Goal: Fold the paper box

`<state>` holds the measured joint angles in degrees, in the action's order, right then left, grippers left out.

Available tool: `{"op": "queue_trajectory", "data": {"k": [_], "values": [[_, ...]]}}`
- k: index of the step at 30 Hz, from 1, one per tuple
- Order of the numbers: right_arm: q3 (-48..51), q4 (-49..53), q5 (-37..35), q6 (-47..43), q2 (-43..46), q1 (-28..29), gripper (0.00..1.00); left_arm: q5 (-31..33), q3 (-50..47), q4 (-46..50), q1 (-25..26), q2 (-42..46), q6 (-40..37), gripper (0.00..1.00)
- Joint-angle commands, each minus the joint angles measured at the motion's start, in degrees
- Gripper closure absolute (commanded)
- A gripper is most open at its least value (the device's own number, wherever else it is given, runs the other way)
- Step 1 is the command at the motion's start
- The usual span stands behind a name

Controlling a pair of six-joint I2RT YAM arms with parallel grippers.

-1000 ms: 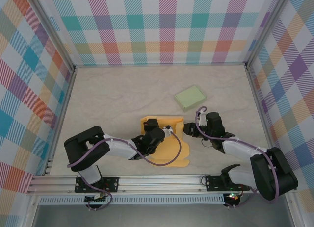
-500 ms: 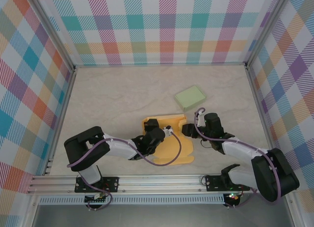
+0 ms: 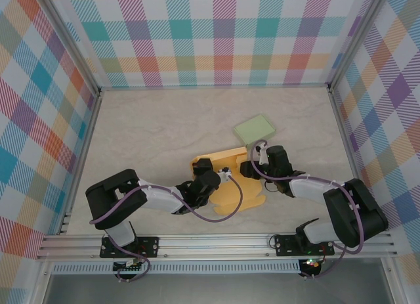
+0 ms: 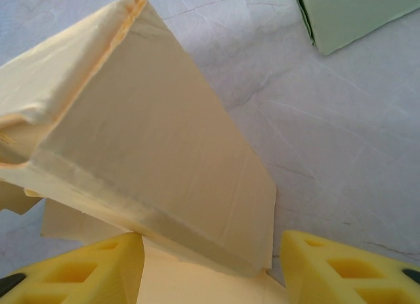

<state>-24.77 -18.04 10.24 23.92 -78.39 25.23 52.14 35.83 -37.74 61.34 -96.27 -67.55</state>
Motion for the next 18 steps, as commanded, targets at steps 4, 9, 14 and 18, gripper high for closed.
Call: {"op": "queue_trajectory", "data": {"k": [4,9,14,18], "values": [[-1.3,-0.9,-3.4,-3.6,1.8,0.3,0.43,-1.1,-0.4,-5.6,-0.3,0.6,-3.2,1.0],[-0.4,-1.6,-5.4,-5.1,2.4,0.3,0.43,-0.6,-1.6,-15.1,-0.3,-2.6,-7.8,1.0],[0.3,-5.3,-6.7,-6.4,0.4,0.3,0.44,-0.1,-0.9,-16.7,0.3,-6.0,-9.4,1.0],[0.4,-8.5,-7.4,-7.7,-1.5,0.4,0.46,-0.1,-1.2,-16.0,0.5,-5.7,-8.9,1.0]]}}
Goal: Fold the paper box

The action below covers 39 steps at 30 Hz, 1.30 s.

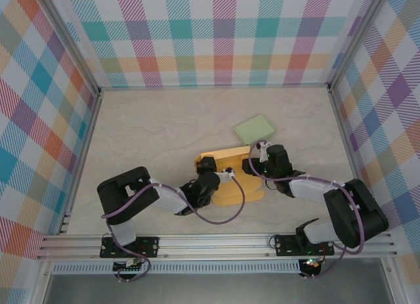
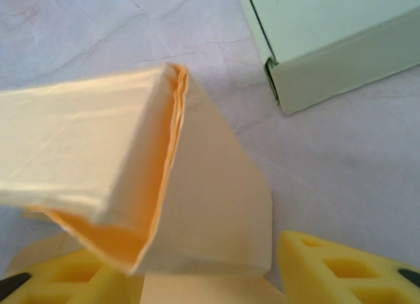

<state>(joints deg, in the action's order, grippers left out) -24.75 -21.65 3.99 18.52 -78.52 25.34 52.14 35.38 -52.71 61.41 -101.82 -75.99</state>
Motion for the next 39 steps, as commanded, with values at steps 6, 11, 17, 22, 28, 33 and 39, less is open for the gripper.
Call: {"op": "queue_trajectory", "data": {"k": [6,11,17,22,28,33,39], "values": [[0.1,-9.2,-1.7,-2.1,-5.6,0.3,0.48,-0.5,-0.7,0.5,0.5,0.8,0.0,1.0],[1.0,-12.7,-3.9,-1.4,-7.6,0.2,0.57,-0.7,-0.8,1.4,0.5,0.9,0.6,1.0],[0.9,-13.6,-6.0,-2.5,-8.4,0.2,0.68,-1.5,0.2,5.7,0.5,2.1,3.5,0.93],[0.3,-13.6,-6.9,-3.0,-9.3,0.3,0.74,-3.6,1.6,12.8,1.3,6.7,11.7,0.65],[-0.6,-13.6,-8.3,-3.2,-10.9,0.9,0.84,-8.6,1.4,20.8,2.0,18.4,26.1,0.31],[-0.9,-13.2,-11.2,-4.4,-11.1,2.4,0.85,-12.0,-2.2,23.8,2.2,32.4,40.3,0.0],[-4.6,-7.2,-16.1,-8.5,-9.8,5.2,1.0,-9.7,-7.5,30.5,0.9,54.6,64.5,0.0]]}}
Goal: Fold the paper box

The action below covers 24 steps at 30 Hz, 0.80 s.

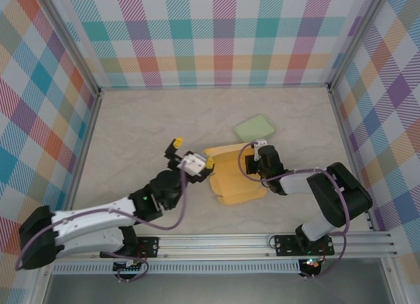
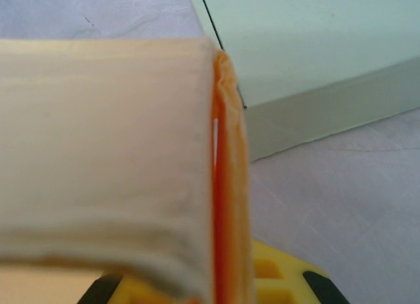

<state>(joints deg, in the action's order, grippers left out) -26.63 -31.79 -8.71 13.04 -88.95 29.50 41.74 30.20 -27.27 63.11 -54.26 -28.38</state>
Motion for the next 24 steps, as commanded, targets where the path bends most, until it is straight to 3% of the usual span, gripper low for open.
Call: {"op": "queue_trajectory", "data": {"k": [1,6,11,18,24], "values": [[-3.8,5.1,-3.8,-3.3,1.2,1.2,1.0,1.9,-3.0,8.0,-1.8,10.6,21.9,0.0],[-4.9,8.3,-6.8,-2.4,4.6,1.2,1.0,14.1,-5.0,28.0,-5.9,25.1,49.4,0.0],[-8.2,15.4,-7.4,-3.1,5.8,1.2,1.0,14.0,-5.7,37.4,-8.5,31.0,61.1,0.0],[-6.9,18.9,-11.7,2.9,8.9,1.2,1.0,8.2,0.1,42.2,-11.4,20.1,65.0,0.0],[-5.3,15.5,-8.0,3.6,9.2,1.2,1.0,-0.1,6.7,40.7,-12.6,5.3,67.9,0.0]]}}
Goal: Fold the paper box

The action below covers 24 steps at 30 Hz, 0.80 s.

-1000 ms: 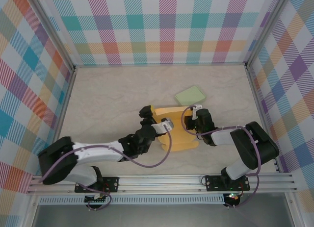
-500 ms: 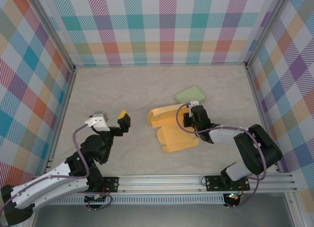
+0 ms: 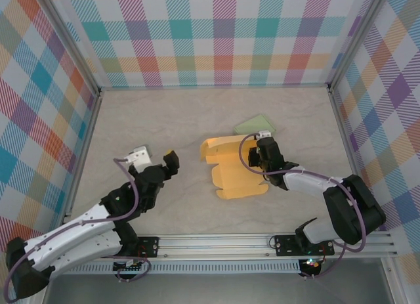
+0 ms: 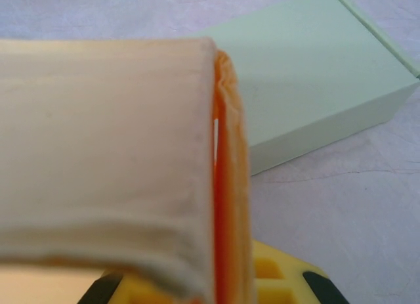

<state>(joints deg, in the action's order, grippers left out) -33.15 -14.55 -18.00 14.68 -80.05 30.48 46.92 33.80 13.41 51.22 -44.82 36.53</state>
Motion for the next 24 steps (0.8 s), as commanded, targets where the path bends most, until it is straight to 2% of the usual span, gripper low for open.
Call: {"op": "queue_trajectory", "data": {"k": [1,4,10,16,20,24], "values": [[0.8,-1.6,2.5,2.2,-0.3,0.2,1.0,-6.5,4.1,-0.7,-0.7,-6.5,3.1,0.0],[-1.1,-0.5,5.6,2.2,-1.6,0.2,1.0,-7.8,5.4,-3.1,-0.8,-11.3,6.5,0.0],[-1.5,-0.5,8.0,1.4,-1.8,0.2,1.0,-12.3,2.6,-17.4,-0.9,-15.8,7.3,0.0],[-1.2,-0.4,8.2,0.7,-1.2,0.2,1.0,-14.2,3.6,-22.1,-1.6,-21.6,7.5,0.0],[-1.4,-0.3,9.1,0.4,-1.2,0.2,1.0,-17.7,5.4,-21.9,-2.6,-25.8,8.1,0.0],[-0.8,-0.7,7.9,1.0,-0.3,0.2,1.0,-18.5,5.4,-22.2,-3.7,-27.6,9.2,0.0]]}}
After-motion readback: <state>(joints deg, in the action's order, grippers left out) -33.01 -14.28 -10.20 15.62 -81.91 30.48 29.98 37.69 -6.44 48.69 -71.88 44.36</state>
